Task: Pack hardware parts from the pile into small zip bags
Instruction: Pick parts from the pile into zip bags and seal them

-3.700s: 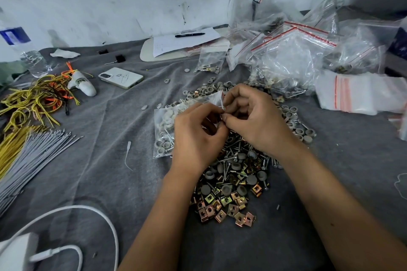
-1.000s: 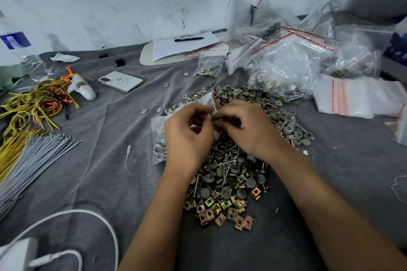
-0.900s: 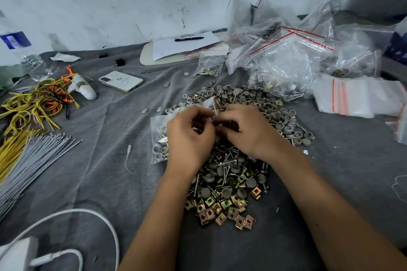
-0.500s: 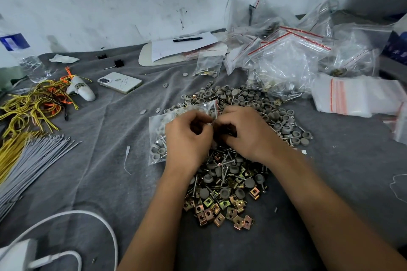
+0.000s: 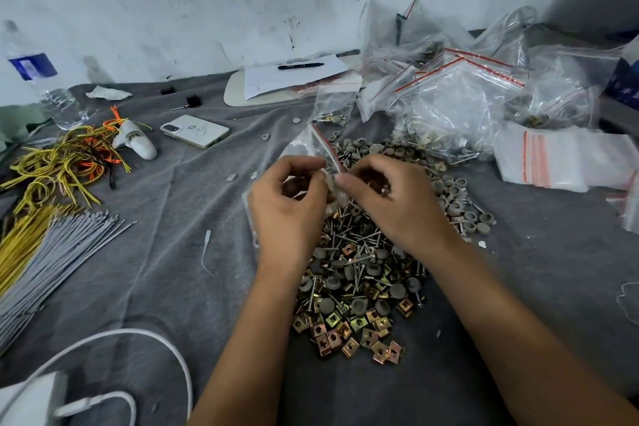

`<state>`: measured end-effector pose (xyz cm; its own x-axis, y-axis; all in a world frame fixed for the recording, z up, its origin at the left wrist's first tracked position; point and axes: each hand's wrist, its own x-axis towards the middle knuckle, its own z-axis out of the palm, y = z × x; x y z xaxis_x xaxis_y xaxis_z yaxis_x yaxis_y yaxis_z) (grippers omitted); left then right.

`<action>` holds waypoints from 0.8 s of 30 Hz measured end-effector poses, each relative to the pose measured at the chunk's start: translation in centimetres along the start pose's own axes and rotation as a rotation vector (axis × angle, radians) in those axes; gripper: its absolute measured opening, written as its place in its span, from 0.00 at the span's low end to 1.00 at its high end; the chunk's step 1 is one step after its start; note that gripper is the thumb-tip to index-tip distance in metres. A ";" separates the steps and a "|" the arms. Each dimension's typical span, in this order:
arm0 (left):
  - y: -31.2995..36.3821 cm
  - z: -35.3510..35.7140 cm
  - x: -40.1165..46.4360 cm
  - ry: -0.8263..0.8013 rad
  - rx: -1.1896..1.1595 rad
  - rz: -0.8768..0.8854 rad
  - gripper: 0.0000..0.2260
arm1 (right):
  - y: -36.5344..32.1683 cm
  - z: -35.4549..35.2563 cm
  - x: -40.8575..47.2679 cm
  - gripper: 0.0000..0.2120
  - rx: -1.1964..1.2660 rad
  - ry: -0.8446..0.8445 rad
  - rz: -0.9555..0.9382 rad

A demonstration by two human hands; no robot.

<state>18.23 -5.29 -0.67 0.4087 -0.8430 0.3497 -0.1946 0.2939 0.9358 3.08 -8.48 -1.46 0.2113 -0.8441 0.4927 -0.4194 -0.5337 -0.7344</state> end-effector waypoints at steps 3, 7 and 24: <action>1.4 0.0 0.4 0.034 -0.130 -0.003 0.09 | -1.7 -0.2 0.2 0.20 0.105 0.002 -0.124; 4.0 -0.1 1.2 0.051 -0.245 0.101 0.06 | -3.8 -1.6 2.1 0.15 0.023 0.170 -0.279; 4.7 -3.4 0.9 0.309 0.068 0.307 0.12 | -7.6 -5.8 5.7 0.02 -0.294 -0.168 -0.279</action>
<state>20.69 -3.17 4.17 0.5684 -0.5437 0.6175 -0.4028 0.4706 0.7850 2.40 -8.95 9.64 0.4822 -0.6795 0.5529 -0.5541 -0.7255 -0.4082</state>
